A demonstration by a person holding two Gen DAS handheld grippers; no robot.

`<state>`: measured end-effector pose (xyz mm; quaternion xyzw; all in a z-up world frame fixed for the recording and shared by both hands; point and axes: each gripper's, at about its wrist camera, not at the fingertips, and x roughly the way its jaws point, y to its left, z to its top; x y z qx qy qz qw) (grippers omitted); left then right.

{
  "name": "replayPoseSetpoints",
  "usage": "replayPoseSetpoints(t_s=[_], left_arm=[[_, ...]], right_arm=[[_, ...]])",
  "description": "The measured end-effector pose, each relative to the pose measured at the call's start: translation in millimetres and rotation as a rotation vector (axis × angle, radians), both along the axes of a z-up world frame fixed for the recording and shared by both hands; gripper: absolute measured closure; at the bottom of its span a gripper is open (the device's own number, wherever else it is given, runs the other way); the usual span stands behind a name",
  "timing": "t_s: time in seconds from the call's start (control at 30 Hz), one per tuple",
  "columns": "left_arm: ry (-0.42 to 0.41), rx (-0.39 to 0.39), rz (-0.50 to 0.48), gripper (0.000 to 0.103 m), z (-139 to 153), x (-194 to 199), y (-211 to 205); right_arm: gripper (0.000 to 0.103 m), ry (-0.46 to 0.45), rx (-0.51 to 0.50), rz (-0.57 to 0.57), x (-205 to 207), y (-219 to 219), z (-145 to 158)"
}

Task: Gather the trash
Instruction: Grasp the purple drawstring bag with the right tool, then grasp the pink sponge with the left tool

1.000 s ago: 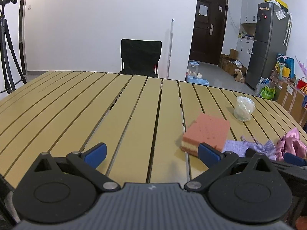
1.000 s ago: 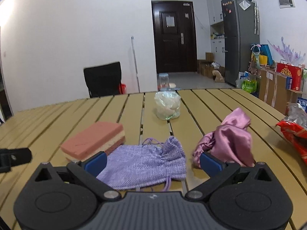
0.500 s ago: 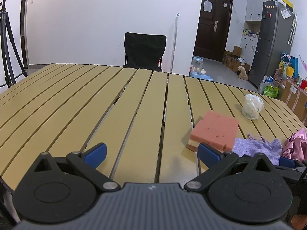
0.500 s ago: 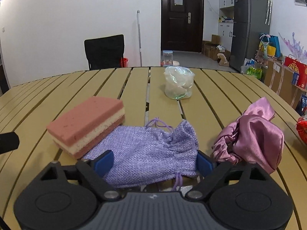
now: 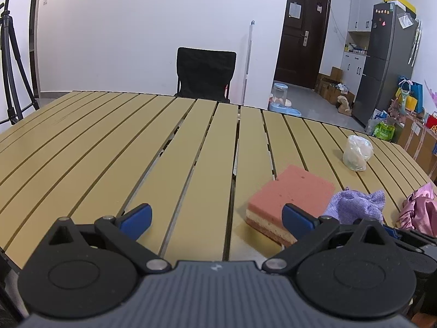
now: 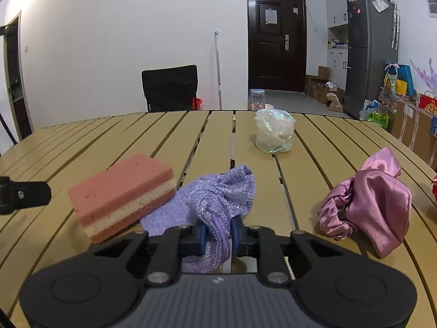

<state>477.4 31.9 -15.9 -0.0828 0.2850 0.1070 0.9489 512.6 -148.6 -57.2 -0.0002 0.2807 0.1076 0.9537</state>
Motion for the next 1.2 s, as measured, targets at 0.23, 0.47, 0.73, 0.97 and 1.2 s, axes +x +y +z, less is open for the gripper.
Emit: replayPoseSetpoints(t_s=[0.23, 0.47, 0.73, 0.97, 1.2], left_arm=[[-0.022, -0.02, -0.019, 0.0, 3.0, -2.7, -4.3], [-0.032, -0.026, -0.086, 0.0, 2.9, -2.5, -26.2], [-0.038, -0.034, -0.151, 0.0, -0.5, 0.7, -50.9], [-0.053, -0.039, -0.206, 0.0, -2.0, 2.4, -66.5], [-0.039, -0.032, -0.26, 0.0, -7.6, 9.7, -80.9]], right_arm=[[0.089, -0.047, 0.072, -0.046, -12.4, -23.1, 11.0], [0.089, -0.098, 0.089, -0.087, -29.7, -46.5, 23.1], [0.089, -0.118, 0.072, -0.127, -40.1, -77.7, 29.1], [0.089, -0.118, 0.026, -0.11, -40.6, -79.9, 29.1], [0.089, -0.142, -0.009, -0.168, -43.8, -92.5, 33.9]])
